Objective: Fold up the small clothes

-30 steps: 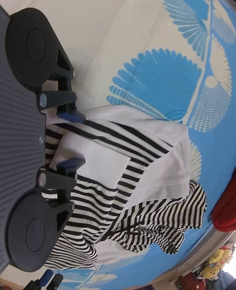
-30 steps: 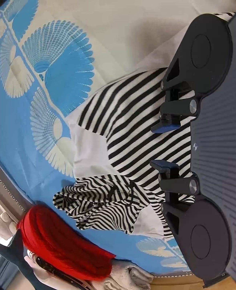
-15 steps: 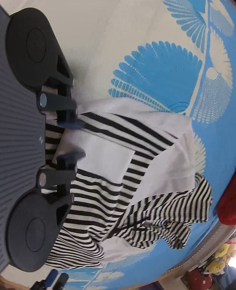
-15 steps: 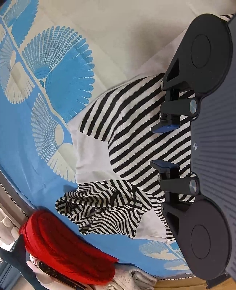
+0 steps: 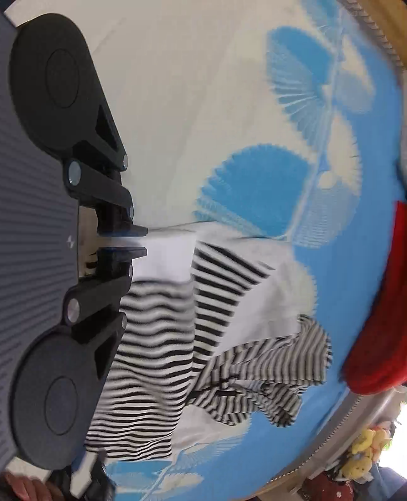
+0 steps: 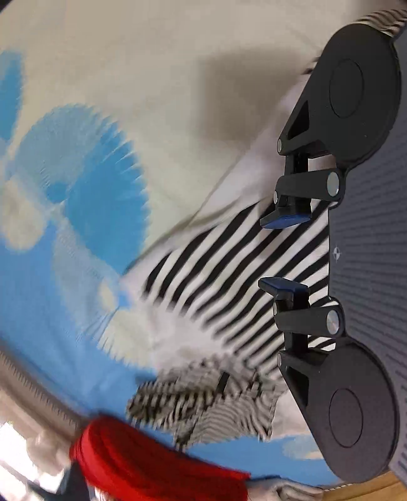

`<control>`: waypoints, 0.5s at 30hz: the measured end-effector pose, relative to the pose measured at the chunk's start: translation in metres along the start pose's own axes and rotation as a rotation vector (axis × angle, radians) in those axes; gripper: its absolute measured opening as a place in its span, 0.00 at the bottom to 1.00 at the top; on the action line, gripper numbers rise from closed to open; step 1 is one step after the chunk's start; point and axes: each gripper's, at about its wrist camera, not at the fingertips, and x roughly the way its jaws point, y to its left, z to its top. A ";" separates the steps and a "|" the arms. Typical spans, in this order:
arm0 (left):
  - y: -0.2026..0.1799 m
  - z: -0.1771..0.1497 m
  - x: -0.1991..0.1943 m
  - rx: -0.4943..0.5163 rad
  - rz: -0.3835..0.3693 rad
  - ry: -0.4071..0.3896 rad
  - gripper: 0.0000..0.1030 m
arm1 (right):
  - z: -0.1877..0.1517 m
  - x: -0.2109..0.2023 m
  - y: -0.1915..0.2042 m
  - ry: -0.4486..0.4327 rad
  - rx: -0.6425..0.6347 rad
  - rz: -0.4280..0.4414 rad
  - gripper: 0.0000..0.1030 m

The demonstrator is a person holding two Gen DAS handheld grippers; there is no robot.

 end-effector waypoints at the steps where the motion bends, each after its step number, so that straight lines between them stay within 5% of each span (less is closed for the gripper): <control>1: -0.005 0.002 -0.002 0.032 0.009 -0.041 0.04 | -0.001 0.005 -0.003 0.013 0.013 -0.023 0.34; 6: -0.026 0.005 0.011 0.205 -0.008 -0.105 0.12 | -0.004 0.011 -0.008 -0.003 0.014 -0.094 0.34; 10: -0.010 -0.006 0.060 0.133 -0.013 0.118 0.12 | -0.005 0.006 -0.003 -0.064 -0.014 -0.179 0.34; 15: -0.005 -0.003 0.048 0.135 -0.005 0.057 0.19 | -0.006 -0.013 0.011 -0.147 -0.102 -0.111 0.36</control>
